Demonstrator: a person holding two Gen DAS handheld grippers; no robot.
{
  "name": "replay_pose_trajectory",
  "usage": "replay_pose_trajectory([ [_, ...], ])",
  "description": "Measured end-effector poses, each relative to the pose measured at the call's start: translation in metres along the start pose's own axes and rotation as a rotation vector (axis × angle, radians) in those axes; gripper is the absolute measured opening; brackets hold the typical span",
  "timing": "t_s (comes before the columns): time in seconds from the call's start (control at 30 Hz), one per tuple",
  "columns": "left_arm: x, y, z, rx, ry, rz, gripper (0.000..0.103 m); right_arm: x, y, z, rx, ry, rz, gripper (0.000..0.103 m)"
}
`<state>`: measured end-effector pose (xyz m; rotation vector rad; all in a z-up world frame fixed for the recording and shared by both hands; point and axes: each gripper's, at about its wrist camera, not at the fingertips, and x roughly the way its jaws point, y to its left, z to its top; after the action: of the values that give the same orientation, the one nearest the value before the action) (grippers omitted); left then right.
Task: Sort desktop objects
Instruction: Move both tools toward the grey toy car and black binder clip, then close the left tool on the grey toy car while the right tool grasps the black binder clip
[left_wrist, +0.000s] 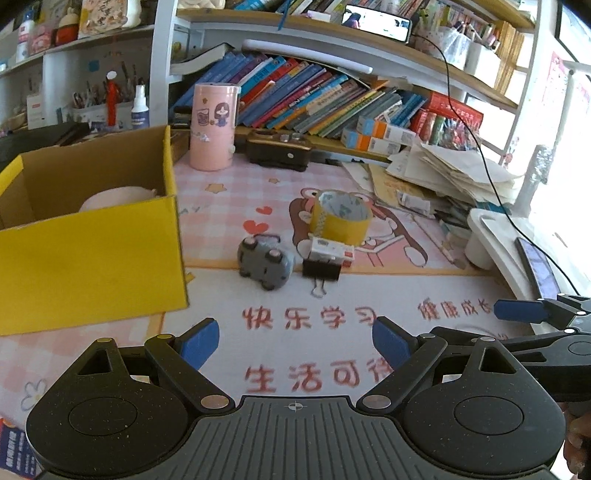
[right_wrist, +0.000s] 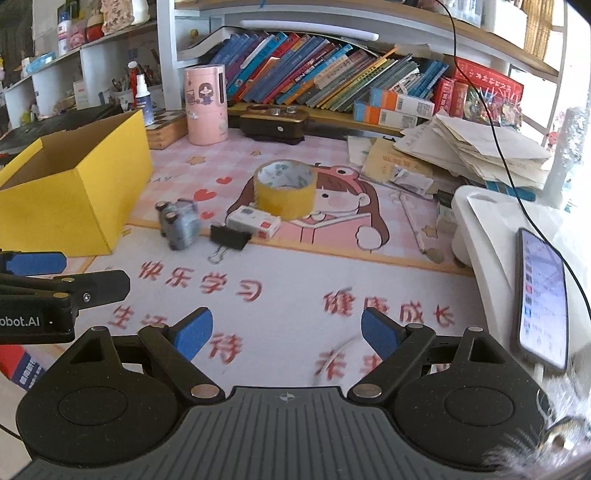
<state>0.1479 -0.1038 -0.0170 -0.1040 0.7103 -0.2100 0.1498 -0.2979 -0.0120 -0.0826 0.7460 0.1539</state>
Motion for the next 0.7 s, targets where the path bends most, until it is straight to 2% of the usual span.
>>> replay_pose_trajectory([
  [0.2,0.015,-0.011,0.013,-0.014,-0.02,0.023,0.092,0.016,-0.018,0.016,-0.023,-0.014,0.05,0.087],
  [0.4,0.036,-0.019,0.026,-0.001,-0.052,0.095,0.09,0.034,-0.033,0.028,-0.049,-0.007,0.094,0.087],
  [0.57,0.063,-0.024,0.034,0.027,-0.04,0.157,0.075,0.043,-0.038,0.037,-0.09,-0.015,0.125,0.087],
  [0.7,0.084,-0.023,0.038,0.021,-0.022,0.221,0.074,0.051,-0.039,0.042,-0.122,-0.013,0.148,0.087],
])
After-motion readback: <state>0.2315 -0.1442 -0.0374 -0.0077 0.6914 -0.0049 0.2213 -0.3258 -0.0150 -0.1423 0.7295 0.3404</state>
